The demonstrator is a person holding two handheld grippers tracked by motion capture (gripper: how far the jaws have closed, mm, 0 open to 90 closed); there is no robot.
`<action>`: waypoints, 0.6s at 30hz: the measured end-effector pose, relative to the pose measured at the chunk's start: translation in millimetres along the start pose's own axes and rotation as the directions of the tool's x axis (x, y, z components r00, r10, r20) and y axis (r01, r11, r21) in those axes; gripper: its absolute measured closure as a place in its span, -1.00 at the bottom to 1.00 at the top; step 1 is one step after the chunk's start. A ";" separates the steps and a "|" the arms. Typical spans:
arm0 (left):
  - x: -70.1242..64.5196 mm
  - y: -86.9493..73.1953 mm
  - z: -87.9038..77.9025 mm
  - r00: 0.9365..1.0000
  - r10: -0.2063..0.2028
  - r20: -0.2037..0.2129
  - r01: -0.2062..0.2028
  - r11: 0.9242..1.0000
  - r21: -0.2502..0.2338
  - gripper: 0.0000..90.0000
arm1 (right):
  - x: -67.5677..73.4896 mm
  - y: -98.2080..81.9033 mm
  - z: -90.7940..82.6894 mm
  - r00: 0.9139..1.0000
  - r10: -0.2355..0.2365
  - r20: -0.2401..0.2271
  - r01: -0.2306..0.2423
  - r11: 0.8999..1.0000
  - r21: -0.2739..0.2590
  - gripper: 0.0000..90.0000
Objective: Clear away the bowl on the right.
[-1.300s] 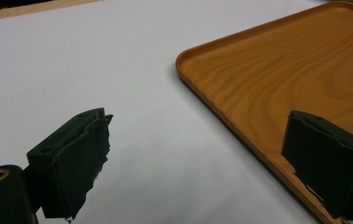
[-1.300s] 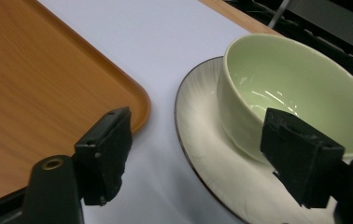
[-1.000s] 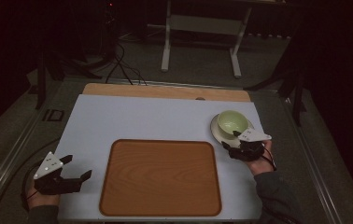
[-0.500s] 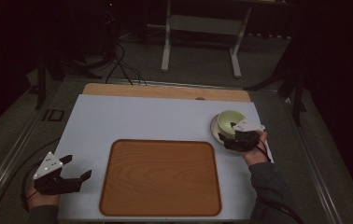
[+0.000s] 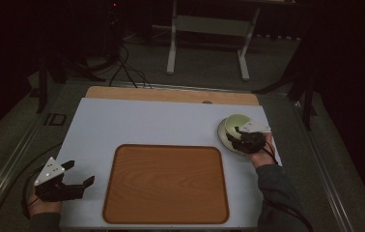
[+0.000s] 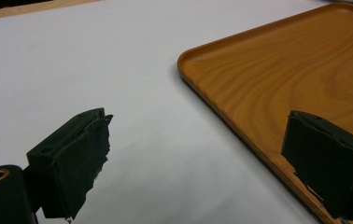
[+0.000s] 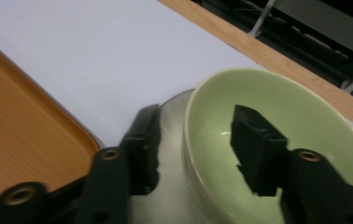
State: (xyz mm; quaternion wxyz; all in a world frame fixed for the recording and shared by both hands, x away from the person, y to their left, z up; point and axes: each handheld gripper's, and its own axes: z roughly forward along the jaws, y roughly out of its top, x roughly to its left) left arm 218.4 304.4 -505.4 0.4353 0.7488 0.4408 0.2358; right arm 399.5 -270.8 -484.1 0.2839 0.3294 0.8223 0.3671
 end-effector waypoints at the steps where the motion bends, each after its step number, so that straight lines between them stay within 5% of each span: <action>1: 0.0 0.0 -0.1 1.000 0.001 -0.001 -0.001 1.000 -0.001 -0.84 | -0.1 0.1 1.0 1.000 -0.005 0.000 0.005 1.000 0.002 0.29; 18: 0.4 -0.4 -0.6 1.000 -0.002 -0.006 0.002 1.000 -0.003 -0.84 | 1.7 -1.6 19.7 0.999 -0.046 0.004 0.045 0.995 0.091 0.71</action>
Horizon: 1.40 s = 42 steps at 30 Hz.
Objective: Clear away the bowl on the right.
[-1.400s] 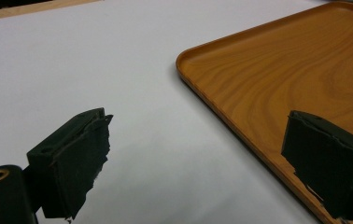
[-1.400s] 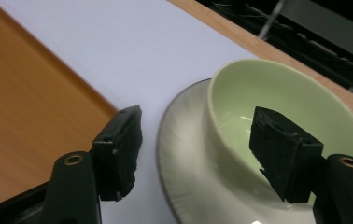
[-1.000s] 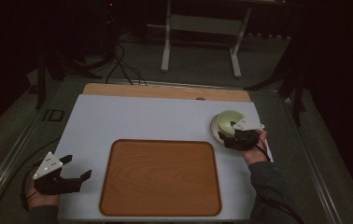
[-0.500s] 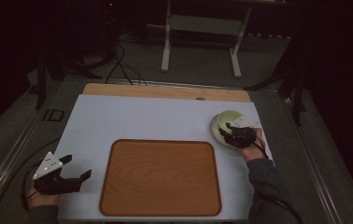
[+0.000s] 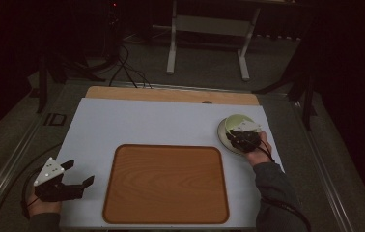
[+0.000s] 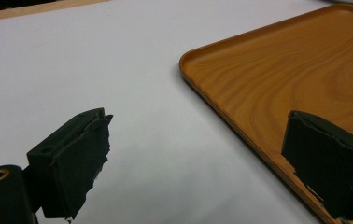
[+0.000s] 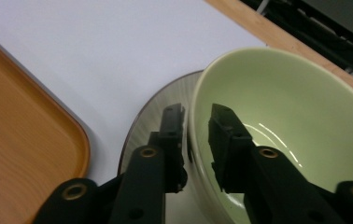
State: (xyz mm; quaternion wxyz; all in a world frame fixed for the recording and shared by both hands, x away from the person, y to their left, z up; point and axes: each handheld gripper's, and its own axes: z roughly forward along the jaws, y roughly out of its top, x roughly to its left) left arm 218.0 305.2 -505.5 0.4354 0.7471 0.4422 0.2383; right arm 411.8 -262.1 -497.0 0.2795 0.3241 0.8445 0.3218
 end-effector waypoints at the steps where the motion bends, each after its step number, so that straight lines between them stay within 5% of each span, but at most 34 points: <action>1: 0.0 0.0 0.0 1.000 0.000 0.001 0.000 1.000 0.000 -0.84 | 0.6 0.0 1.2 1.000 -0.005 0.001 0.005 1.000 0.013 0.74; 4: 0.1 -0.2 0.0 1.000 0.000 0.001 0.000 1.000 -0.001 -0.84 | 1.8 0.4 5.4 0.999 -0.036 -0.003 0.036 0.999 0.035 0.80; 19: 1.1 -1.2 -1.3 1.000 -0.009 -0.007 0.009 1.000 0.001 -0.84 | 0.2 3.0 13.5 0.999 -0.035 -0.025 0.037 0.997 0.064 0.84; 42: 2.0 -1.8 -1.8 1.000 -0.017 -0.017 0.017 1.000 0.003 -0.83 | 0.8 0.8 5.1 0.997 -0.055 0.062 0.051 0.996 0.071 0.83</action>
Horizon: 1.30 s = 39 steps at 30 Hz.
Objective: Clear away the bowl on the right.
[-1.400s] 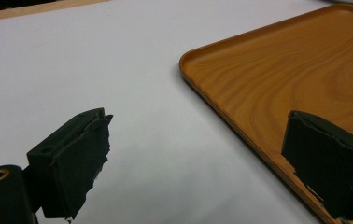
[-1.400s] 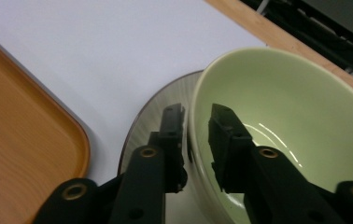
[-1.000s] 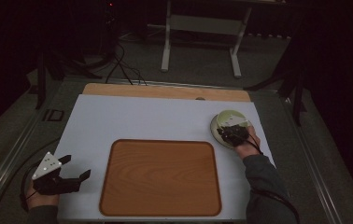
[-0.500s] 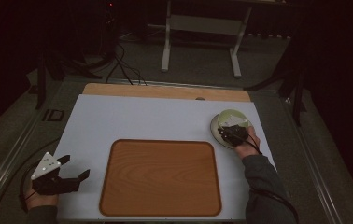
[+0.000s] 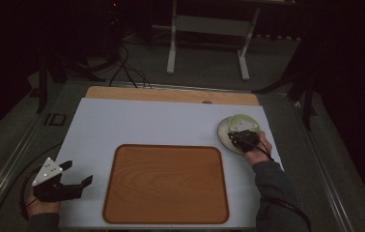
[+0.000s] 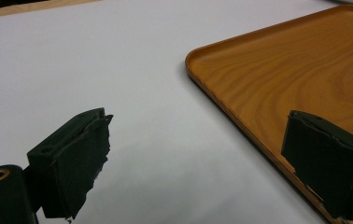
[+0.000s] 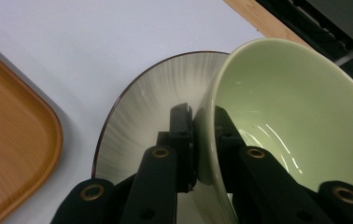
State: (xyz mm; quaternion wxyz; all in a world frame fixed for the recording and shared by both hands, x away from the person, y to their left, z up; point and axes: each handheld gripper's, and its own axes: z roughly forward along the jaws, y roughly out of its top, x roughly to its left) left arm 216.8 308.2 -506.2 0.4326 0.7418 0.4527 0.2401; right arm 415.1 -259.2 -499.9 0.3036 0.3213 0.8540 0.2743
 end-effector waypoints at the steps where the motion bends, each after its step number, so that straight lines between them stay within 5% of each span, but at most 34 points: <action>1: 0.0 0.0 -0.1 1.000 0.000 -0.001 0.000 1.000 0.000 -0.83 | 0.0 0.0 -0.4 1.000 -0.003 -0.003 0.003 1.000 0.001 0.83; 39: 0.5 -0.3 0.1 1.000 -0.005 0.000 0.005 1.000 0.000 -0.83 | 9.9 12.3 -20.9 0.997 -0.083 -0.011 0.082 0.996 -0.039 0.82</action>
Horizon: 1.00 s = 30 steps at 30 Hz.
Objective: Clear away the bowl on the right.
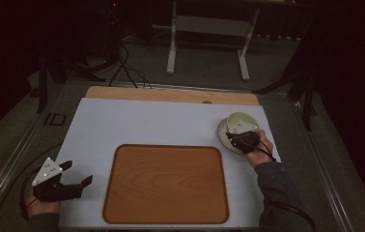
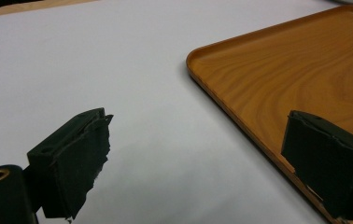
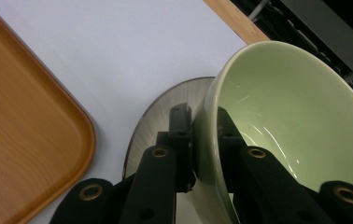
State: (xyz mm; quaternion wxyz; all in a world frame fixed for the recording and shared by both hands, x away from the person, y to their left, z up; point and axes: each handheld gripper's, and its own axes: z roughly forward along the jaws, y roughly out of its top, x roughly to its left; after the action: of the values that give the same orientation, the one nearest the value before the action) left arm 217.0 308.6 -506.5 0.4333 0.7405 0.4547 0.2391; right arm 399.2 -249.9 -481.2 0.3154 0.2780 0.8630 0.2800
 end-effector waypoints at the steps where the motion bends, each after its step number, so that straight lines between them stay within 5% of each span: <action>1: 0.0 0.0 0.0 1.000 0.000 0.000 0.000 1.000 0.000 -0.83 | 0.7 0.5 -0.2 1.000 -0.002 0.001 0.002 1.000 -0.001 0.82; 30: 0.2 -0.1 0.1 1.000 -0.001 0.001 0.001 1.000 -0.001 -0.83 | 17.0 13.1 -4.7 0.997 -0.075 -0.036 0.073 0.997 -0.032 0.82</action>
State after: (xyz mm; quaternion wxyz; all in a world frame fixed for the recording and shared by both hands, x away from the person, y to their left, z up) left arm 217.2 308.8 -506.6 0.4341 0.7403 0.4546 0.2386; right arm 388.9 -231.2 -476.2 0.3139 0.2357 0.8740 0.2865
